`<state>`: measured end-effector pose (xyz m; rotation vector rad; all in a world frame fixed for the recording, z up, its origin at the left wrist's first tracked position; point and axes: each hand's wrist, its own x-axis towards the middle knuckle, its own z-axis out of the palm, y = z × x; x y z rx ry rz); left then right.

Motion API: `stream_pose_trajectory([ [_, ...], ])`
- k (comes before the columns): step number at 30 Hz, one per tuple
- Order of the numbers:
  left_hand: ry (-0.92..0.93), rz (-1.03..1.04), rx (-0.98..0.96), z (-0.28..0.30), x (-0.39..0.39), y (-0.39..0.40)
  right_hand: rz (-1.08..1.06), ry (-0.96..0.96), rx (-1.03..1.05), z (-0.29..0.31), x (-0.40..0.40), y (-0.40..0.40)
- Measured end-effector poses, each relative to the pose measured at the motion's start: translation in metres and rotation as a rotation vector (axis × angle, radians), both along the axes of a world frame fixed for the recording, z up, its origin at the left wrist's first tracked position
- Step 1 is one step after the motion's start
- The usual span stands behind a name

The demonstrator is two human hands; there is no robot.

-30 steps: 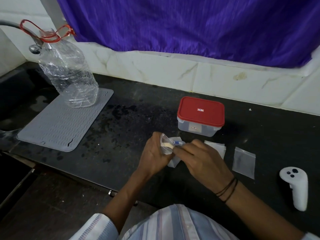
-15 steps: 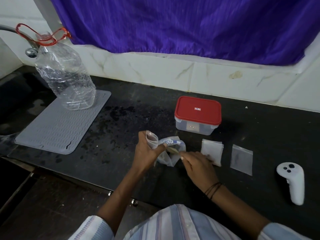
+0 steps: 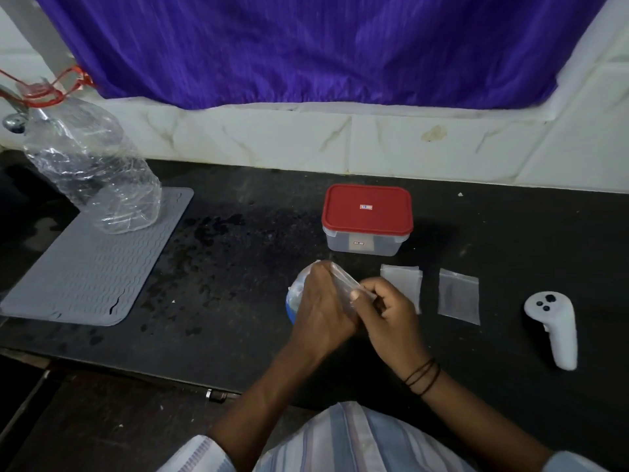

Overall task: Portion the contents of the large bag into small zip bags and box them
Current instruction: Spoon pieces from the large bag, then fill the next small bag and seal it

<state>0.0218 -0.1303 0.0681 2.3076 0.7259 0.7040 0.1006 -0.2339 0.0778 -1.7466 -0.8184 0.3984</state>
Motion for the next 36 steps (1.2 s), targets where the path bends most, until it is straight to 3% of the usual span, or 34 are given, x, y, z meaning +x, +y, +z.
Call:
stream_pose_trajectory([
  [5,0.047,-0.156,-0.388,-0.002,0.005,-0.016,-0.222,0.171,0.158,-0.007,0.013,-0.011],
  [8,-0.073,-0.265,-0.645,-0.003,0.015,-0.023,-0.299,0.198,0.163,-0.011,0.027,-0.018],
  [11,-0.130,-0.217,-0.786,-0.002,0.032,-0.022,-0.288,0.170,0.130,-0.016,0.041,-0.023],
  [16,-0.060,-0.078,-0.611,-0.003,0.069,-0.024,-0.405,0.145,0.113,-0.028,0.062,-0.024],
  [21,-0.026,-0.055,-0.330,-0.024,0.087,-0.035,-0.616,0.311,0.064,-0.038,0.077,-0.014],
  [24,-0.024,-0.050,-0.320,-0.030,0.092,-0.041,-0.711,0.164,0.022,-0.039,0.078,-0.009],
  [30,-0.036,-0.019,-0.357,-0.037,0.103,-0.045,-0.610,-0.043,-0.077,-0.054,0.093,-0.011],
  [36,0.224,0.050,-0.277,-0.042,0.122,-0.022,-0.469,-0.113,-0.239,-0.067,0.117,-0.014],
])
